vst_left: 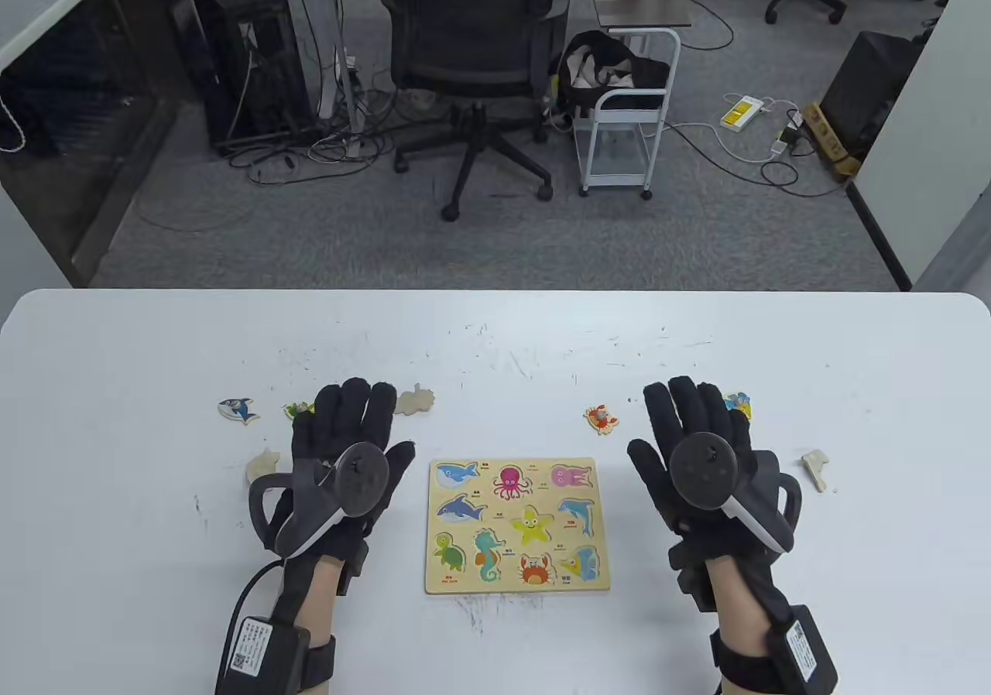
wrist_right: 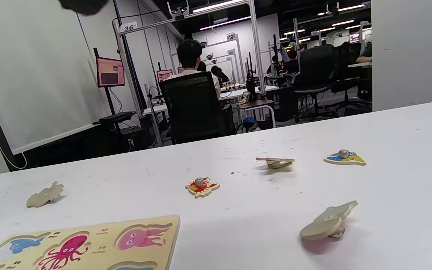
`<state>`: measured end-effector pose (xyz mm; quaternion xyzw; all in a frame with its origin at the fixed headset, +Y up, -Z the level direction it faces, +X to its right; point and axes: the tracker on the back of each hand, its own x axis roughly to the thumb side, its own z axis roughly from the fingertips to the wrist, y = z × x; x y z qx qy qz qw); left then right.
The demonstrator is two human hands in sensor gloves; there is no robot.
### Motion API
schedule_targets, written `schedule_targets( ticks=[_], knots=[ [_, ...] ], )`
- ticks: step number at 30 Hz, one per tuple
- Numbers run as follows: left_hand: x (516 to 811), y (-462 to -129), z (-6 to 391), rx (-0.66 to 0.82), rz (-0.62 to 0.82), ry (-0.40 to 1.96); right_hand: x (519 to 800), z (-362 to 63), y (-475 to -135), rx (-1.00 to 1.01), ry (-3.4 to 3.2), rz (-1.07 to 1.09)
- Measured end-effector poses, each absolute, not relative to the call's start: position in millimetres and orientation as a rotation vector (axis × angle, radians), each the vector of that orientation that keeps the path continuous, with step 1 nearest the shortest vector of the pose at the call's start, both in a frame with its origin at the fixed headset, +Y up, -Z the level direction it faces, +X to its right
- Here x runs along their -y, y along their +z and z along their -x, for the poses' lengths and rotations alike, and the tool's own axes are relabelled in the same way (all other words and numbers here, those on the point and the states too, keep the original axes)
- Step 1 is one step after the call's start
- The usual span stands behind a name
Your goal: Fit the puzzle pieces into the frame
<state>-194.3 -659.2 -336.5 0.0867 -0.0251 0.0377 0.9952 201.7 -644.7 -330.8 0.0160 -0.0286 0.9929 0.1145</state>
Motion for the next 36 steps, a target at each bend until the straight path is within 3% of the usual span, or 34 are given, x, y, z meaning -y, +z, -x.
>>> schedule_targets(
  ticks=[22,36],
  knots=[
    [651.6,-334.1,202.5,0.066,-0.203,0.149,659.7,-189.7,-342.6,0.011,3.006,-0.004],
    [648.9,-332.9,205.2,0.071,-0.211,0.177,673.0,-148.0,-432.0,-0.148,3.216,0.328]
  ],
)
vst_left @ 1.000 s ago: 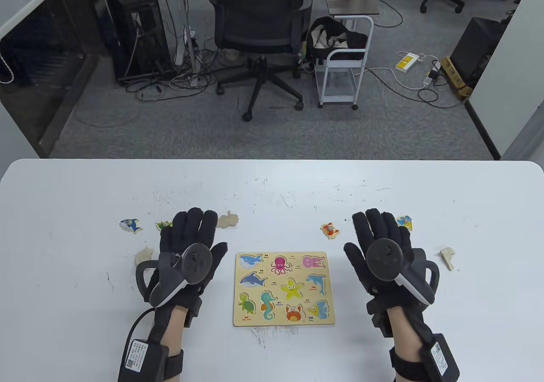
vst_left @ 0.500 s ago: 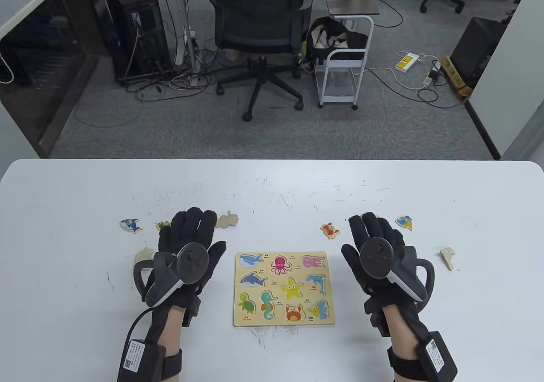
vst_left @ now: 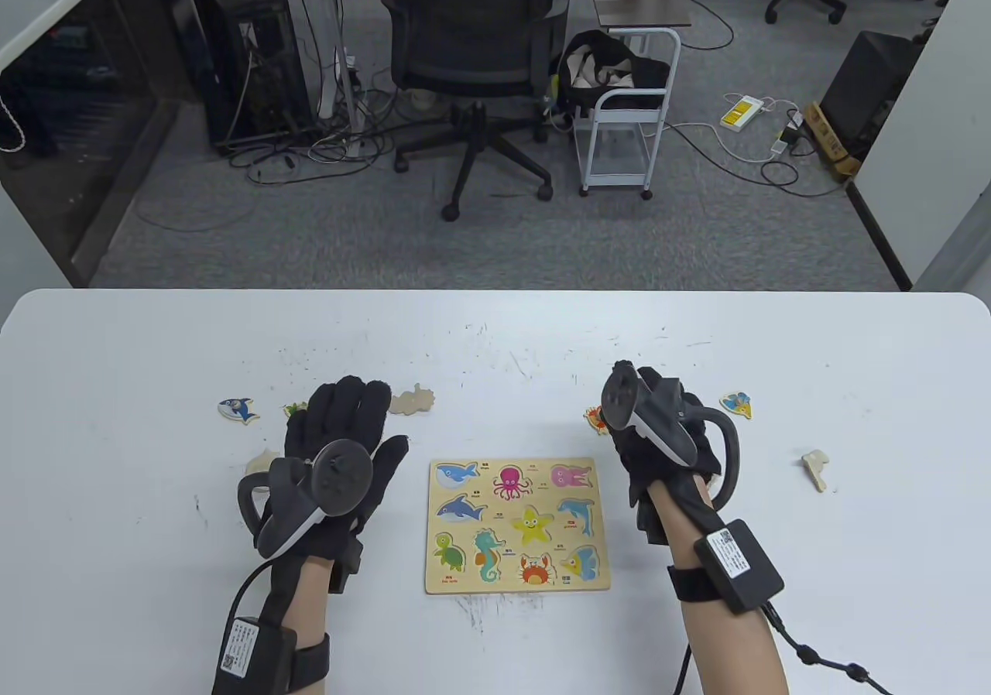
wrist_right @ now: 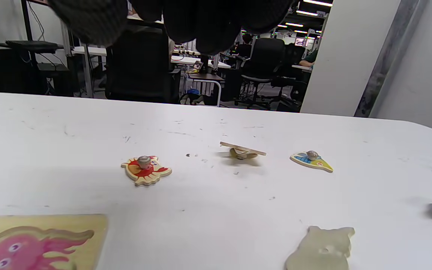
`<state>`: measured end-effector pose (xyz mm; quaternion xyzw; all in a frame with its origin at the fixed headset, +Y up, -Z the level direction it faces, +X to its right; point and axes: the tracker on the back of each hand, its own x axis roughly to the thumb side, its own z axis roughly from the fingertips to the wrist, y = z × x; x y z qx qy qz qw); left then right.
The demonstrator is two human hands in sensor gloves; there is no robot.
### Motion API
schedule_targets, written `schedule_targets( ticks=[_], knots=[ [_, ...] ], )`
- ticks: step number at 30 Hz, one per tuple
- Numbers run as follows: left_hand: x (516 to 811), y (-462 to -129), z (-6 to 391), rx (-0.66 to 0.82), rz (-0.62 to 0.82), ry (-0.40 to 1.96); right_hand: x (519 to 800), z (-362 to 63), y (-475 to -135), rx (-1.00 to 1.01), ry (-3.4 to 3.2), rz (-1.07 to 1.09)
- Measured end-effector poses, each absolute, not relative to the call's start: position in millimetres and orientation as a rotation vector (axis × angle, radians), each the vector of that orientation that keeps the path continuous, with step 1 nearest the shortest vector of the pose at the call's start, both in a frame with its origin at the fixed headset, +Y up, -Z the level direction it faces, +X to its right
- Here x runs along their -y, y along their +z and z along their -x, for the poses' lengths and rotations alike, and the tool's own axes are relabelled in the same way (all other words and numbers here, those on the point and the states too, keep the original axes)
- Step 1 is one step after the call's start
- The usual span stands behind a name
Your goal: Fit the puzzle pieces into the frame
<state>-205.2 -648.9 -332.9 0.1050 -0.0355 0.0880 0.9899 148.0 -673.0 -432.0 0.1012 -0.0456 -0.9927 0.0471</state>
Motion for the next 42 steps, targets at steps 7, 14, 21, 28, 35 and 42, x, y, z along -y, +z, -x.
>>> schedule_targets(
  ticks=[7,14,21,28,35,42],
  knots=[
    [647.5,-331.9,204.5,0.078,-0.211,0.177,707.3,-132.3,-471.5,0.306,-2.970,-0.418],
    [647.1,-331.8,204.8,0.084,-0.206,0.185,741.6,-130.3,-490.4,0.420,-2.935,-0.519],
    [647.4,-332.2,204.6,0.086,-0.204,0.184,758.0,-129.7,-494.0,0.460,-2.921,-0.556],
    [647.1,-332.0,204.5,0.084,-0.203,0.180,766.2,-124.3,-492.1,0.390,-2.873,-0.582],
    [647.0,-332.0,203.9,0.087,-0.204,0.174,765.2,-124.5,-490.1,0.370,-2.892,-0.599],
    [647.1,-331.5,203.1,0.077,-0.203,0.156,747.3,-123.1,-471.2,0.258,-2.867,-0.467]
  ],
)
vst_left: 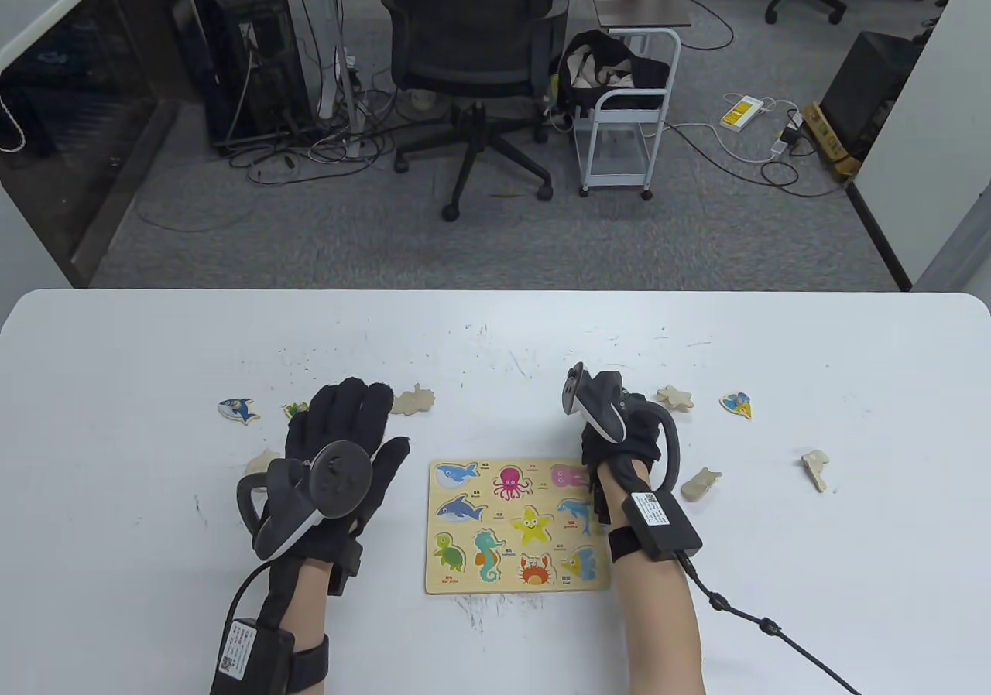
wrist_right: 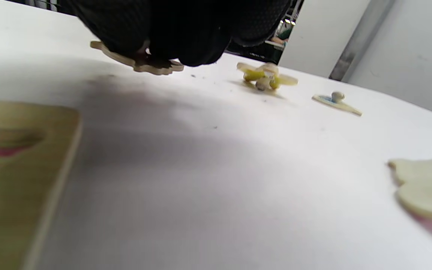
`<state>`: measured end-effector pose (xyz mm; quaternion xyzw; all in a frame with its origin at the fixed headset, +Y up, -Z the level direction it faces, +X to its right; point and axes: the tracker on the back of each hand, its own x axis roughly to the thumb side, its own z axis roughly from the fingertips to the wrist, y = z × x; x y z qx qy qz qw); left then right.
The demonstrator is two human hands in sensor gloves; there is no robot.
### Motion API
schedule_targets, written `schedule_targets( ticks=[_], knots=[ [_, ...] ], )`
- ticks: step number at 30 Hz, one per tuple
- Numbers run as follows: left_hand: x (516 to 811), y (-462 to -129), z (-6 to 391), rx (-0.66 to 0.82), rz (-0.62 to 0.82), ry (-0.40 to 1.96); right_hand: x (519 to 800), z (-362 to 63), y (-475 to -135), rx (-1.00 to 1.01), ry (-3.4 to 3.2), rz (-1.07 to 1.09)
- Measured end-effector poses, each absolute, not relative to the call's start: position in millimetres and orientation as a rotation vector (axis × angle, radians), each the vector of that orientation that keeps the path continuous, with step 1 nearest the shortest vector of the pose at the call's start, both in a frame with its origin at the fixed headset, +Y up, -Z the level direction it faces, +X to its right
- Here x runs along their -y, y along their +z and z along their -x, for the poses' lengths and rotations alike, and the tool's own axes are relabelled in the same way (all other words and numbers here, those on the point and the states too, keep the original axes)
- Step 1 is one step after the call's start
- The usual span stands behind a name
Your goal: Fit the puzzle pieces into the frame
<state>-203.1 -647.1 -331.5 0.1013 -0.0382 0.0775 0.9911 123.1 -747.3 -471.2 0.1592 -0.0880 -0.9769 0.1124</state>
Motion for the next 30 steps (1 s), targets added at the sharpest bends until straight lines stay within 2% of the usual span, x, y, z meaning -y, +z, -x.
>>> schedule_targets(
  ticks=[7,15,22,30],
  knots=[
    [646.7,-330.6,201.0,0.074,-0.208,0.125,718.0,-112.4,-431.9,0.060,-2.871,-0.174],
    [647.5,-331.3,204.0,0.069,-0.200,0.135,694.6,-95.3,-364.0,-0.001,-2.941,0.184],
    [646.7,-331.0,205.8,0.066,-0.200,0.134,700.6,-84.1,-314.0,0.010,-2.897,0.410],
    [646.4,-330.9,206.7,0.062,-0.203,0.128,723.4,-71.5,-286.7,0.070,-2.829,0.566]
  ],
)
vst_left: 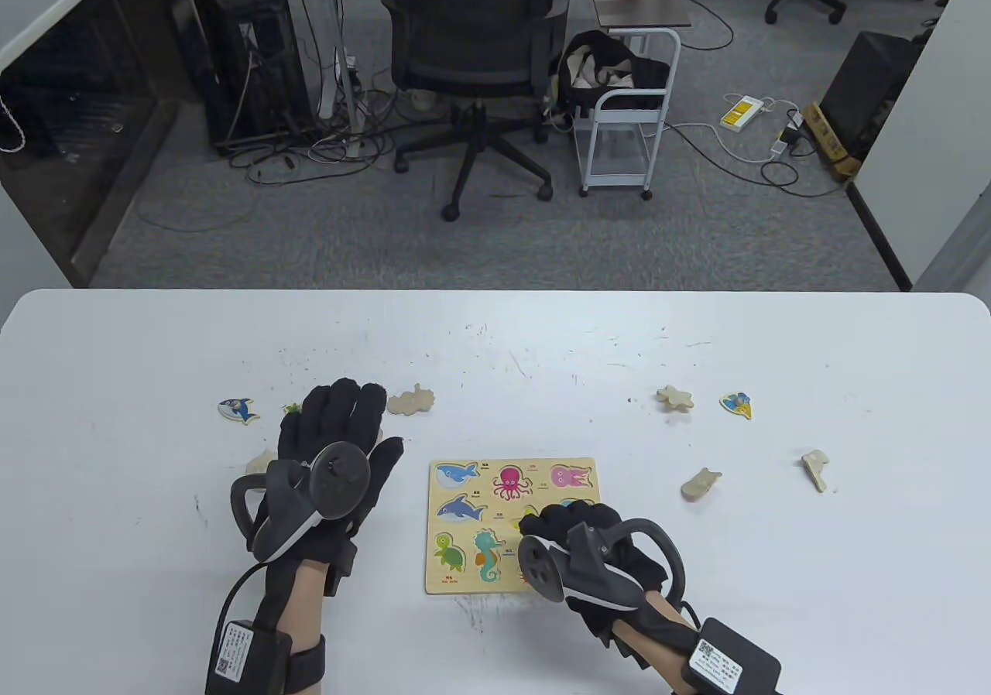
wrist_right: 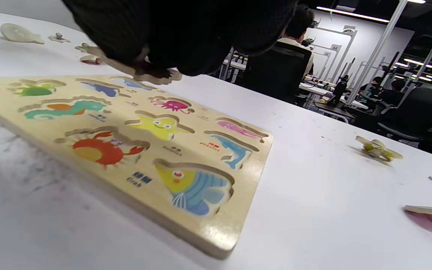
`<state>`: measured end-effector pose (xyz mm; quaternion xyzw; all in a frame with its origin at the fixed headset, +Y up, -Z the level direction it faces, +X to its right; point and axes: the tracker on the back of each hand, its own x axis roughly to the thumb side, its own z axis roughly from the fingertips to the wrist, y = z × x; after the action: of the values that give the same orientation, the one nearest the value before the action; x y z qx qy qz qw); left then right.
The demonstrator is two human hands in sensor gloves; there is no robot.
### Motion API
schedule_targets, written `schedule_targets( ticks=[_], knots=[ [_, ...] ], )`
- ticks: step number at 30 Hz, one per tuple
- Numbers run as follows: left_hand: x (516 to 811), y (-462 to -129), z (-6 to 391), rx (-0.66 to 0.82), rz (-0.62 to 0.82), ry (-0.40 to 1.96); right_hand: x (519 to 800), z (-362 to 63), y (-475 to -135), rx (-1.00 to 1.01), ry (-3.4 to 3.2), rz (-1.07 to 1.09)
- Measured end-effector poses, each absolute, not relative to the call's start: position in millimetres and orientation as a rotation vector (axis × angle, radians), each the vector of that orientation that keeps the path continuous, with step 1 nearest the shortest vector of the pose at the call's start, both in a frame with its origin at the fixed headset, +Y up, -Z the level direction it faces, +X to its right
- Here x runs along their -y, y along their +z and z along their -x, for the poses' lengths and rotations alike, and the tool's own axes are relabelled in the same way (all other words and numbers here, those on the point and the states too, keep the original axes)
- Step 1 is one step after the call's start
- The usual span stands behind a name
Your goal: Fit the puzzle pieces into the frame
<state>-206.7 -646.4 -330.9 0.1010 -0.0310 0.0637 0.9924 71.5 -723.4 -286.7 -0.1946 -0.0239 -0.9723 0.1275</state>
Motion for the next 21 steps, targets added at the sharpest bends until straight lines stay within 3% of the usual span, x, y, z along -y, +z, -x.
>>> schedule_targets(
  ticks=[8,21],
  knots=[
    [646.9,-331.3,205.8,0.067,-0.189,0.130,747.5,-65.5,-286.3,0.139,-2.780,0.604],
    [647.3,-331.7,205.1,0.069,-0.176,0.126,761.4,-61.3,-287.0,0.172,-2.738,0.627]
  ],
)
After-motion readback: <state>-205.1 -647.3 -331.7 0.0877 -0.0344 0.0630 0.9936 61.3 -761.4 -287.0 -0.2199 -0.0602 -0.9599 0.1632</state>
